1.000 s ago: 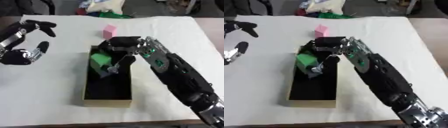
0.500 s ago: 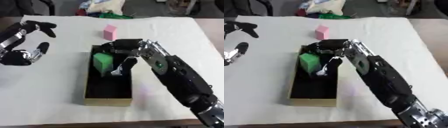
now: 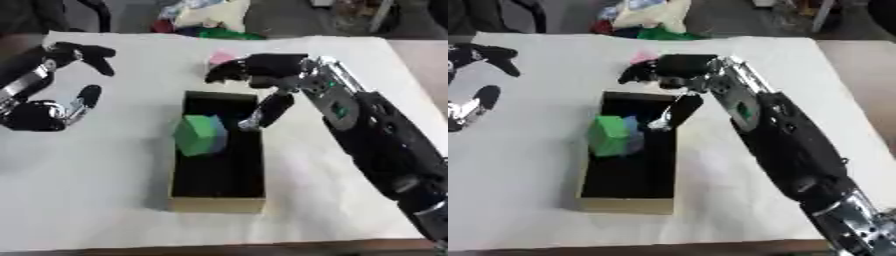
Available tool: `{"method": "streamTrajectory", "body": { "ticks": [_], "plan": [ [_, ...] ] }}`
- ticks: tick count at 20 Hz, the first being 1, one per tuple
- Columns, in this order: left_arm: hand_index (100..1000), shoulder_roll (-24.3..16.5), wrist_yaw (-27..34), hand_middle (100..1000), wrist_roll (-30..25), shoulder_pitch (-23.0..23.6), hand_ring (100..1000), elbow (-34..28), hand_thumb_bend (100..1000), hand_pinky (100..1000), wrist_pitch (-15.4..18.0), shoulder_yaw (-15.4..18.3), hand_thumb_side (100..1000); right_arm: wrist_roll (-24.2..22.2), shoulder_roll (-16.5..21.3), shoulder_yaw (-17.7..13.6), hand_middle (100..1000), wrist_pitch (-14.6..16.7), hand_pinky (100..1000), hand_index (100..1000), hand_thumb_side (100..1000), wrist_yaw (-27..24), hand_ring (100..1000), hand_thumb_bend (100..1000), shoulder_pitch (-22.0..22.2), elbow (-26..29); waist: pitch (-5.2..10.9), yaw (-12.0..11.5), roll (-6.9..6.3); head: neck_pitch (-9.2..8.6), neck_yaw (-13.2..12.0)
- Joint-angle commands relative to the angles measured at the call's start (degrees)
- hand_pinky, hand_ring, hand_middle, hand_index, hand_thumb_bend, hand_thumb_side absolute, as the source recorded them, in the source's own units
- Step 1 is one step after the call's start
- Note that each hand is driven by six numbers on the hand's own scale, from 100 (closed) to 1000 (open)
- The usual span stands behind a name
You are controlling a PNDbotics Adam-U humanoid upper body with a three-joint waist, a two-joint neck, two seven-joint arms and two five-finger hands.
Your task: Pick up objects on the table and place them in the box.
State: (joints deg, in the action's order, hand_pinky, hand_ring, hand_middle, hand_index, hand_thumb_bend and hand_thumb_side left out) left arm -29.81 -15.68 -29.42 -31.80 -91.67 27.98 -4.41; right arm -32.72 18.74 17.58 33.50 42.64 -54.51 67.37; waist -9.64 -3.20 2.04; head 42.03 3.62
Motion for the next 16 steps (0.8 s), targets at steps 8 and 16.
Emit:
{"method": "streamTrajectory", "body": {
  "ticks": [8, 16],
  "plan": [
    [931, -0.83, 0.9, 652, -0.49, -1.77, 710, -1.08, 100, 856, 0.17, 0.03, 684, 3.41, -2.43, -8.73, 904, -5.16, 851, 991, 646, 5.09, 858, 325, -4.5, -7.65, 0.73, -1.93, -0.01, -1.38, 0.9],
    [930, 0.15, 2.34, 651, -0.83, -3.53, 706, -2.68, 100, 856, 0.13, -0.33, 673, 10.57, -7.11, -17.23, 921, -11.98, 849, 1000, 648, 18.92, 867, 429, -6.57, -16.69, -0.51, -6.27, 0.04, -2.95, 3.8]
  ]
}}
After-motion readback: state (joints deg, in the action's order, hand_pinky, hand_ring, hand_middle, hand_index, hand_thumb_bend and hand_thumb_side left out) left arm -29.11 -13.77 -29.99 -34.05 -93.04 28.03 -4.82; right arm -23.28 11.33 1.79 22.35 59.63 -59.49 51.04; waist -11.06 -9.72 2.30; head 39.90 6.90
